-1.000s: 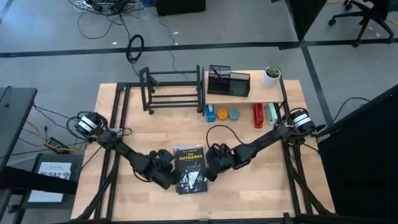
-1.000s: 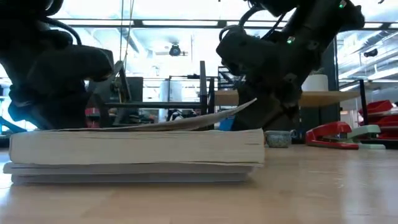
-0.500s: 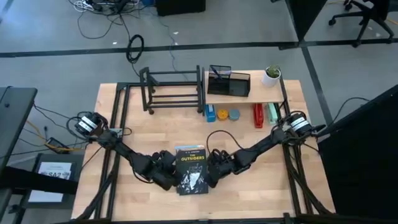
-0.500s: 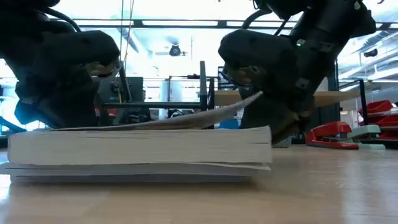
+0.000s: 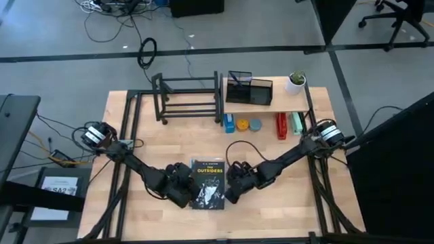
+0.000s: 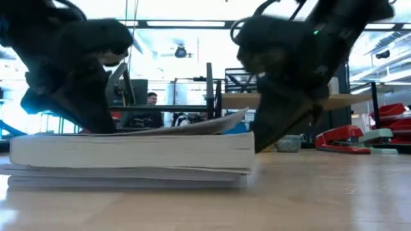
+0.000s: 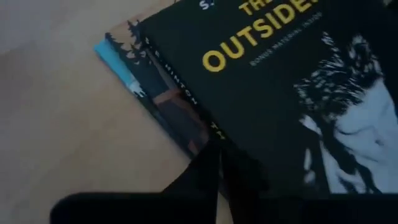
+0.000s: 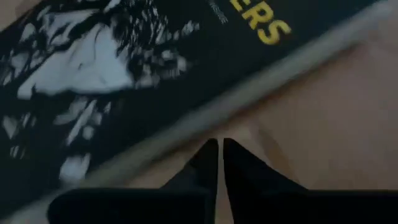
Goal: Stock shelves
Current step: Adjust the books on the center of the table, then remove the purple ballpen from the pen holder
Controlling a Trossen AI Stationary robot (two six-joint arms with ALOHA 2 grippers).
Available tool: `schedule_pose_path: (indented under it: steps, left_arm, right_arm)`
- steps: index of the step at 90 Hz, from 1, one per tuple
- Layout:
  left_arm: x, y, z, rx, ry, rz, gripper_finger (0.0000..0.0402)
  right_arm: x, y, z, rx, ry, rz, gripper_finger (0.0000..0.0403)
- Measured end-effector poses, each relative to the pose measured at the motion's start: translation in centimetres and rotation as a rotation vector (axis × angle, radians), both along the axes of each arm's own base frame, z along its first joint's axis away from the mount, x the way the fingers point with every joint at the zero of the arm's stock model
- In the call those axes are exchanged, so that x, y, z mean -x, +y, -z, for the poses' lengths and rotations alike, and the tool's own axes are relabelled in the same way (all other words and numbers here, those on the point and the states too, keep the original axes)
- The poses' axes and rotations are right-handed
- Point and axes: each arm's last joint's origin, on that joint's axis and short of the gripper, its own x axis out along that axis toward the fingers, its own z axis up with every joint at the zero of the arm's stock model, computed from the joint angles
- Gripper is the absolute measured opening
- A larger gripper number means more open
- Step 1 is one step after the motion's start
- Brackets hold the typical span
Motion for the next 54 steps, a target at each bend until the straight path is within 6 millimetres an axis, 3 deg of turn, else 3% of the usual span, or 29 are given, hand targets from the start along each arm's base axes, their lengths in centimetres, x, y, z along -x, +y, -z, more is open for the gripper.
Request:
schedule_pose_path:
  steps: [11, 28, 41, 54]
  left_arm:
    - [-0.2, -0.6, -1.3, -0.017, 0.021, 0.012, 0.0]
    - [-0.6, -1.9, -3.1, -0.037, -0.062, 0.021, 0.0]
    - [-0.8, -2.3, -3.8, -0.072, -0.11, 0.026, 0.0]
    - [-1.0, -2.5, -3.9, -0.074, -0.132, 0.043, 0.0]
  right_arm:
    - [1.7, 0.6, -3.0, 0.027, -0.023, -0.057, 0.0]
    - [5.5, 0.7, -10.1, 0.05, -0.186, -0.136, 0.0002]
    - [9.4, -0.8, -16.1, 0.114, -0.396, -0.175, 0.0005]
    - [12.9, -3.8, -21.1, 0.188, -0.594, -0.195, 0.0006]
